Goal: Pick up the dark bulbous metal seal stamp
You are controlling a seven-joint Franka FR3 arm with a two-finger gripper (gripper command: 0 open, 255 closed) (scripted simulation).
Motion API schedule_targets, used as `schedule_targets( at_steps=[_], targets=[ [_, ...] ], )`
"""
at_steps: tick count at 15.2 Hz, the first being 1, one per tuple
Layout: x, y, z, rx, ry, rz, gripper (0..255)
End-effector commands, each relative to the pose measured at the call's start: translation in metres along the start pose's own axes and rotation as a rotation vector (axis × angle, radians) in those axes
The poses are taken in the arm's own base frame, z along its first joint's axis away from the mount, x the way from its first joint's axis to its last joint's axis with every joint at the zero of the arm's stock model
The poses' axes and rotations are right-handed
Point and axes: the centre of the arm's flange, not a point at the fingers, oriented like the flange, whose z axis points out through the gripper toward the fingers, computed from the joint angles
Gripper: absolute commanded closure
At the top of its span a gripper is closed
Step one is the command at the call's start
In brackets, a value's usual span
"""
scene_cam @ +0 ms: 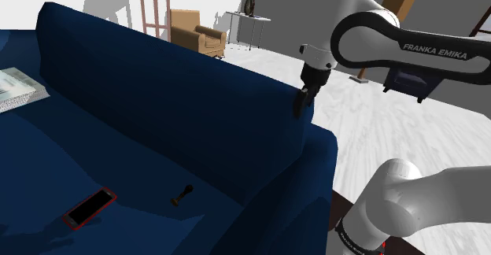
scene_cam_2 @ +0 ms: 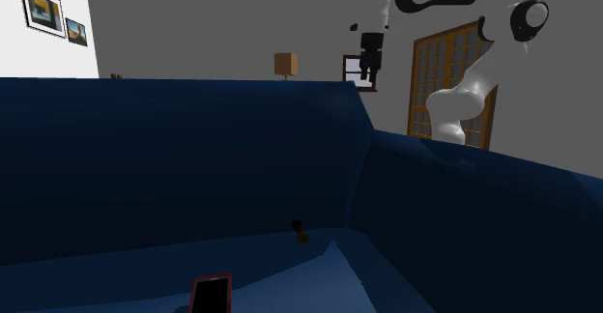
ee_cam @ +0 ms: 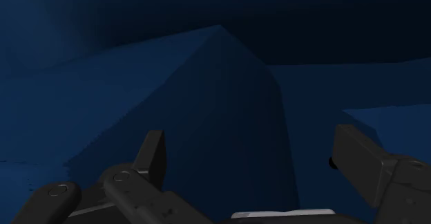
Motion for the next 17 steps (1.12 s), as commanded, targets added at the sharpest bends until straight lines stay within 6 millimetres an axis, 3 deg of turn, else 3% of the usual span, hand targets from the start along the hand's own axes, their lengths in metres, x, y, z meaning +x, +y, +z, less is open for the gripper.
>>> schedule_targets(
  at_steps=[1, 17],
  targets=[
    [0.0, 0.0, 0.0, 0.0, 0.0, 0.0, 0],
    [0.078, -0.117, 0.151, 0.052, -0.006, 0.331, 0]
  ],
)
